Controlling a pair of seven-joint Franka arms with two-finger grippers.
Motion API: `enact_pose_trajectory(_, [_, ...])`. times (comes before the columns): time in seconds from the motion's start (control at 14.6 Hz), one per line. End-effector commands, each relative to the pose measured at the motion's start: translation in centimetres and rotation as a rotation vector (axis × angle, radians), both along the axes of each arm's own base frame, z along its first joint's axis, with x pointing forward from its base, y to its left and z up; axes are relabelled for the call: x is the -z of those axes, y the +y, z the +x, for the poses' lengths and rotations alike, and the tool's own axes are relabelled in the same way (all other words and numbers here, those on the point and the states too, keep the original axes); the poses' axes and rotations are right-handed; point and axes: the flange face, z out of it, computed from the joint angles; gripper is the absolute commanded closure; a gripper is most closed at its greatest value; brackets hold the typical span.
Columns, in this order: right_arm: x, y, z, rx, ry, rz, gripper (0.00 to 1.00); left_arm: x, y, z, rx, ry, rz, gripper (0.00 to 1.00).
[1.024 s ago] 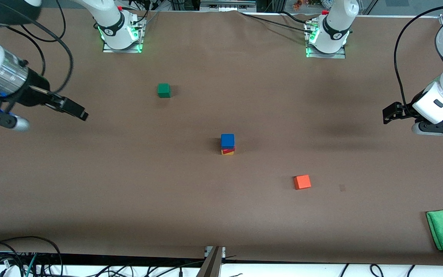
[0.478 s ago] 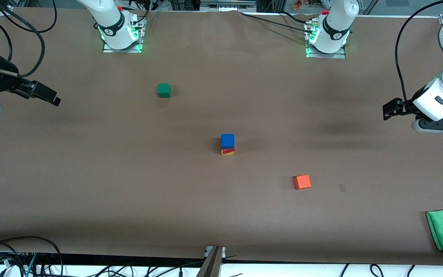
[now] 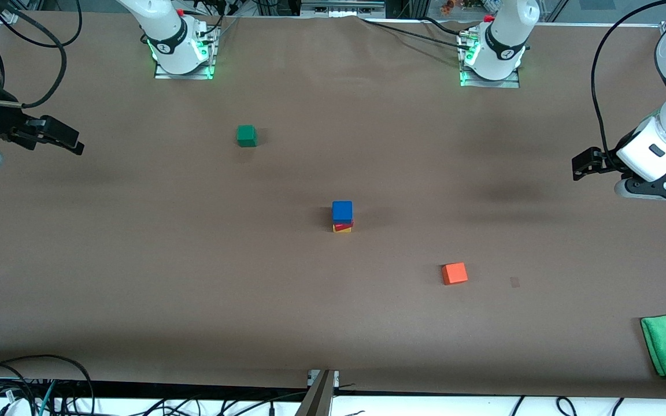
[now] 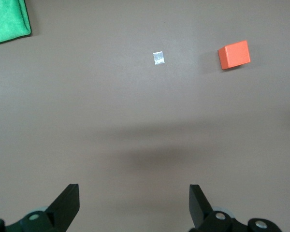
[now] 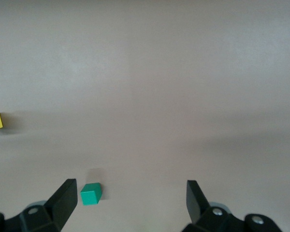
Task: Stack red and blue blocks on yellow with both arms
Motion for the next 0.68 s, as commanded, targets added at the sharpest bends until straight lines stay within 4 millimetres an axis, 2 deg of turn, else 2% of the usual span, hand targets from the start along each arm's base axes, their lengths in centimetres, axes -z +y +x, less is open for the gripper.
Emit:
enact_pose_trajectory(0.0, [-0.51, 0.14, -0.41, -0.027, -0.009, -0.011, 0.0, -0.5, 0.09, 0.32, -0.012, 0.002, -0.017, 0.0])
enact_pose_trajectory(0.61, [-0.52, 0.54, -0.35, -0.03, -0.012, -0.006, 0.0, -0.89, -0.14, 0.38, -0.002, -0.006, -0.023, 0.0])
